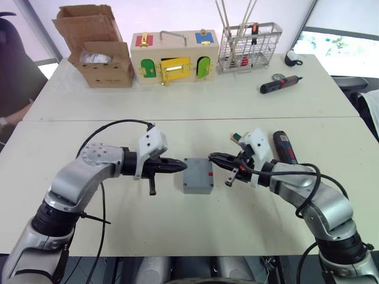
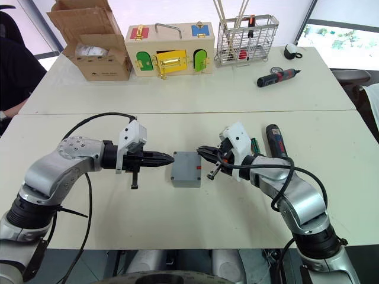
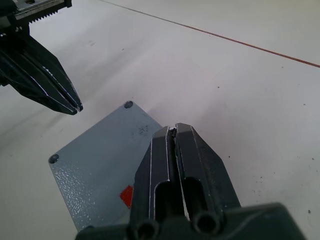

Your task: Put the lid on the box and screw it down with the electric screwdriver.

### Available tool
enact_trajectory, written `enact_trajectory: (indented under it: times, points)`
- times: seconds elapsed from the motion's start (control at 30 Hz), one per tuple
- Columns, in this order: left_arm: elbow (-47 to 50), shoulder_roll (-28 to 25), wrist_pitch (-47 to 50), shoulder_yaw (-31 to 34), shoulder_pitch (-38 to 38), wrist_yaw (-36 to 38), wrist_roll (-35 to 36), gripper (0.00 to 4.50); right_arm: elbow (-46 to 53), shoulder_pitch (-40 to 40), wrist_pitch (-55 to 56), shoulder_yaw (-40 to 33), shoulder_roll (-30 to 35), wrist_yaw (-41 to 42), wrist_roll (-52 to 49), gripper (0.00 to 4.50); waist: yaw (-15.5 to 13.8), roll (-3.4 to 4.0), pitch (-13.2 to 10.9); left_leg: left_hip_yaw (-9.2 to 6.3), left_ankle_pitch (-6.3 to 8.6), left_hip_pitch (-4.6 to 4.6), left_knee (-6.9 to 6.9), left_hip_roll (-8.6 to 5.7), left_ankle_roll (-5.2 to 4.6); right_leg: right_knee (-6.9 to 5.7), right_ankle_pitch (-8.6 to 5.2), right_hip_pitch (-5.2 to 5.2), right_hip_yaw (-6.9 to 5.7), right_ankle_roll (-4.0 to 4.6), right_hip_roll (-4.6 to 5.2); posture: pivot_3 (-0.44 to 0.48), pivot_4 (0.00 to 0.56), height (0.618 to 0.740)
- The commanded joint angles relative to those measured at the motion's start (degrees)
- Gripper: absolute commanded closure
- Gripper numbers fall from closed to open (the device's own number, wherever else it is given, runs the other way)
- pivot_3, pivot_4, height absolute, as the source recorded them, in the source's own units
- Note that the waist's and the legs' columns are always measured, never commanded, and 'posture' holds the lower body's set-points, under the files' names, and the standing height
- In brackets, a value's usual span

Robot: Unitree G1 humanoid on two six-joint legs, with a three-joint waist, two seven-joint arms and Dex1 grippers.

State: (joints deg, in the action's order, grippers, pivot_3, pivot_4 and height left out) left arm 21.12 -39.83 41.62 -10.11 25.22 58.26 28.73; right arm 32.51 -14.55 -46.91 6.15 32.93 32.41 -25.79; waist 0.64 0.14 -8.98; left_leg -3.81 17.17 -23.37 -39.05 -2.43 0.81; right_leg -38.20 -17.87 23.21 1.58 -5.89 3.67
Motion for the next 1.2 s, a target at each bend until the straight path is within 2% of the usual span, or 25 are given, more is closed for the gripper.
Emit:
enact_trajectory:
  times: [0.03,0.63,0.7,0.77,0.9,1.0,1.03,1.07,1.13,1.2]
  points:
    - [1.3,0.0,-1.2,0.8,0.6,-0.2,0.0,4.50,0.6,0.2,1.3,-0.4,0.1,0.2,0.5,4.47,0.0,0.00,0.0,0.00,0.00,0.00,0.00,0.00,0.00,0.00,0.00,0.00,0.00,0.00,0.00,0.000,0.150,0.740]
    - [1.1,0.8,-1.8,0.6,0.4,-0.7,-0.5,4.50,-1.8,-0.6,2.4,1.6,0.4,2.3,2.8,4.47,0.0,0.00,0.0,0.00,0.00,0.00,0.00,0.00,0.00,0.00,0.00,0.00,-0.01,0.00,0.00,0.000,0.150,0.740]
    - [1.0,1.0,-1.9,0.6,0.4,-0.9,-0.6,4.50,-2.7,-1.0,2.9,1.8,1.2,3.1,3.5,3.94,0.0,0.00,0.0,0.00,0.00,0.00,0.00,0.00,0.00,0.00,0.00,0.00,-0.02,0.00,0.00,0.000,0.150,0.740]
    - [0.9,1.1,-2.0,0.7,0.3,-1.0,-0.5,4.50,-3.0,-1.3,3.2,1.8,1.8,4.0,3.6,3.13,0.0,0.00,0.0,0.00,0.00,0.00,0.00,0.00,0.00,0.00,0.00,0.00,-0.03,0.00,0.00,0.000,0.150,0.740]
    - [0.1,2.4,-2.7,0.4,0.9,-1.4,-0.7,4.50,-4.5,-3.0,3.5,0.3,4.1,6.4,3.3,1.09,0.0,0.00,0.0,0.00,0.00,0.00,-0.01,0.00,0.00,0.00,0.00,0.00,-0.03,0.00,0.00,0.000,0.150,0.740]
    - [-0.6,3.8,-3.4,0.6,1.4,-1.0,-0.3,4.50,-4.6,-5.4,0.0,-4.8,6.3,8.5,-1.0,0.22,-0.1,0.00,0.0,0.00,0.00,0.00,-0.02,-0.01,0.00,0.01,0.00,-0.01,-0.05,0.00,0.01,0.000,0.150,0.740]
    - [-0.8,4.1,-3.6,0.9,1.8,-0.8,0.1,4.50,-4.9,-7.0,-2.6,-8.1,7.0,8.7,-3.7,0.02,-0.1,0.00,0.0,0.00,0.00,0.00,-0.02,-0.01,0.00,0.01,0.00,-0.02,-0.05,0.00,0.01,0.000,0.150,0.740]
    - [-1.0,4.8,-3.6,1.0,2.8,-0.6,0.6,4.50,-7.1,-9.4,-5.8,-12.6,9.3,10.1,-6.8,0.02,-0.1,0.00,0.0,0.01,0.00,-0.01,-0.03,-0.02,0.00,0.01,0.00,-0.01,-0.04,0.00,0.01,0.000,0.150,0.740]
    - [-1.7,5.5,-4.8,1.0,4.8,1.3,1.1,4.50,-15.2,-14.5,-12.3,-18.0,17.6,15.4,-10.6,0.02,-0.3,0.02,0.0,0.01,0.01,-0.01,-0.06,-0.03,-0.02,0.01,0.00,-0.03,-0.05,0.00,0.01,0.000,0.150,0.740]
    - [-3.2,5.7,-7.3,0.4,6.6,3.6,0.3,4.50,-26.5,-19.9,-16.4,-12.2,29.3,21.9,-7.1,0.02,-1.0,0.06,0.0,0.06,0.05,-0.01,-0.10,-0.08,-0.10,0.03,0.00,-0.07,-0.07,0.00,0.03,0.000,0.150,0.740]
